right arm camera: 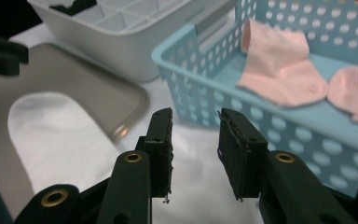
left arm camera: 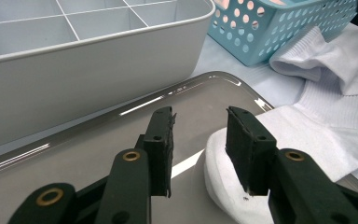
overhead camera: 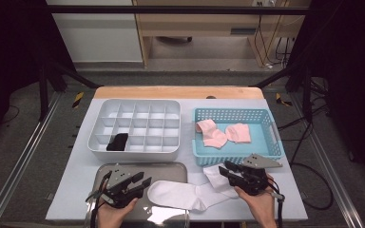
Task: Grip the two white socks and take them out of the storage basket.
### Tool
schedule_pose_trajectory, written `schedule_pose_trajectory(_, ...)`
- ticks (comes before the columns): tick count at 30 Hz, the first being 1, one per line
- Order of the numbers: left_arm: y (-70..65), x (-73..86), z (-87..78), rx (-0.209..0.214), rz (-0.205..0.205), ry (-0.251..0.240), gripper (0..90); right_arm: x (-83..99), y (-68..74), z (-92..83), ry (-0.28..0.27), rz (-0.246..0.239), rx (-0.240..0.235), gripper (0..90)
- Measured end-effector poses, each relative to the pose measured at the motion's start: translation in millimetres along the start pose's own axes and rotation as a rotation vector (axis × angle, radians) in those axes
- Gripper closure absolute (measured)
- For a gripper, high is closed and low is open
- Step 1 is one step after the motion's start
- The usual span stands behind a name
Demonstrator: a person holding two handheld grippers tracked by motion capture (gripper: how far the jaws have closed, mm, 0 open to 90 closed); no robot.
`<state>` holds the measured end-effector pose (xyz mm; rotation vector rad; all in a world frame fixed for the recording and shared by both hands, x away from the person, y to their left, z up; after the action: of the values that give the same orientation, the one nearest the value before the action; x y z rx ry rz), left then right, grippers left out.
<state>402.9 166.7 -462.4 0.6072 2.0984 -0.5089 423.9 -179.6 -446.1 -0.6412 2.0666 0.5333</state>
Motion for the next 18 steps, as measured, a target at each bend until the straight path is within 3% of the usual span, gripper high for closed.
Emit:
schedule_pose_trajectory(6, 4.8, 0.6, -2.9, -0.005, -0.008, -0.01, 60.8, 32.6, 5.7, 0.3, 0.114, -0.01, -0.009, 66.0)
schedule_pose_trajectory(12, 6.0, 1.4, -4.1, -0.005, -0.006, -0.013, 60.9, 42.2, 12.1, 12.8, 0.172, -0.041, -0.027, 62.3)
schedule_pose_trajectory(13, 5.8, 2.0, -3.9, -0.003, -0.008, -0.014, 61.0, 46.0, 14.0, 20.1, 0.202, -0.067, -0.02, 61.4)
schedule_pose_trajectory(16, 5.7, 2.2, -3.7, -0.004, -0.007, -0.013, 61.0, 48.5, 14.3, 25.1, 0.224, -0.087, -0.004, 65.7)
schedule_pose_trajectory(17, 5.8, 2.4, -3.7, -0.004, -0.007, -0.013, 61.0, 49.0, 13.6, 27.0, 0.237, -0.102, 0.01, 74.5)
schedule_pose_trajectory(18, 5.8, 2.4, -3.7, -0.004, -0.007, -0.013, 61.1, 49.0, 13.6, 27.0, 0.237, -0.102, 0.01, 74.5)
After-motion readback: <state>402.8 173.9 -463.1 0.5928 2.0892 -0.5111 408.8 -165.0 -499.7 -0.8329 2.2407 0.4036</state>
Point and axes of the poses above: each handheld gripper's, and its own axes: z roughly forward along the jaws, x roughly out of its underside, y roughly to its left, the point moved 4 cm from there along z, roughly forward along the jaws, and after that the axes turned 1 degree about y, right-handed, at the moved point
